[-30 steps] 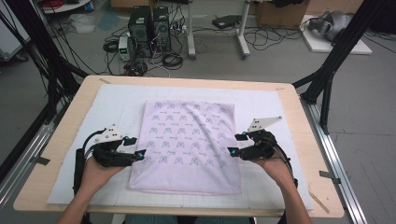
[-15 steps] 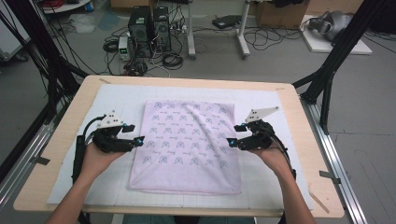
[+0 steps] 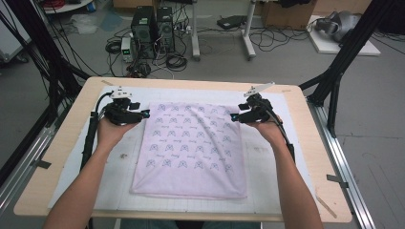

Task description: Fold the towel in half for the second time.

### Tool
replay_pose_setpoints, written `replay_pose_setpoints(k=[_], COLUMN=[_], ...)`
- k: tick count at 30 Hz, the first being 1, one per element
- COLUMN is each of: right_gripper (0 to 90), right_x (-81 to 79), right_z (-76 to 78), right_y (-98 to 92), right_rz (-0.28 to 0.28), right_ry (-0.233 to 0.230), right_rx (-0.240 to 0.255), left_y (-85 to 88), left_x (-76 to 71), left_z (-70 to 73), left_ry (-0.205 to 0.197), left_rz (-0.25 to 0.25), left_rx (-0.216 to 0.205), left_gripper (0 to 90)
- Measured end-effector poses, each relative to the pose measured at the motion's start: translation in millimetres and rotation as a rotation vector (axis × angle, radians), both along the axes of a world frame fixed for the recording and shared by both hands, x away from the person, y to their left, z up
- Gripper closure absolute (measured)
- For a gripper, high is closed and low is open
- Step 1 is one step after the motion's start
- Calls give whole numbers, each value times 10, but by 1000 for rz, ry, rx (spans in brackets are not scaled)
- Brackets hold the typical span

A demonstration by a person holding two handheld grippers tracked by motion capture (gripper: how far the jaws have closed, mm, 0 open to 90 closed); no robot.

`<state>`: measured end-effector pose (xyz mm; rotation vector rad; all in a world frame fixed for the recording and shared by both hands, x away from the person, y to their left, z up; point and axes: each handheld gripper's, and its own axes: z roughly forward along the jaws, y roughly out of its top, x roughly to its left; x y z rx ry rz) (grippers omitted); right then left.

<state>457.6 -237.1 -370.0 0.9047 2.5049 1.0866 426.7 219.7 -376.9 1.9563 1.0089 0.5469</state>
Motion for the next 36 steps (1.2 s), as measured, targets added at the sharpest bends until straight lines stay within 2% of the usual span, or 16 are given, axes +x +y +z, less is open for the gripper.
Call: replay_pose_setpoints(k=[2,4,6,9,11,18,21,22,23,24,27,29,30,32,33,36], right_gripper=[395,403,412,415,415,415,443,499,533,546,640,757,807,825,832,841], right_x=[56,110,159,215,242,267,259,255,248,241,232,230,227,230,230,219], right_z=[-64,-139,-210,-305,-356,-540,-620,-643,-651,-662,-667,-668,-668,-673,-668,-636], right_y=[-5,-10,-21,-37,-36,-16,-28,-41,-48,-56,-66,-55,-52,-53,-54,-42], right_rz=[-18,-36,-52,-81,-95,-144,-143,-132,-132,-139,-146,-128,-121,-124,-129,-118], right_ry=[2,13,26,54,60,56,86,89,103,107,130,148,160,176,186,176], right_rx=[-13,-27,-44,-66,-76,-120,-115,-88,-66,-46,-15,2,13,28,35,19], left_y=[-10,13,40,40,41,-20,-34,-43,-57,-60,-57,-55,-61,-72,-67,-53], left_x=[52,127,189,252,286,348,367,366,356,360,366,370,370,369,371,366], left_z=[-66,-153,-237,-342,-403,-540,-613,-628,-633,-628,-627,-625,-629,-629,-626,-620], left_ry=[-7,32,69,104,128,159,200,206,191,197,207,220,229,233,240,234], left_rz=[13,32,50,66,77,83,72,64,69,74,79,78,69,64,63,59], left_rx=[27,2,-3,18,16,32,37,51,56,59,37,15,0,-8,-14,-28], left_gripper=[465,464,465,476,476,507,507,524,528,542,640,694,763,832,840,849])
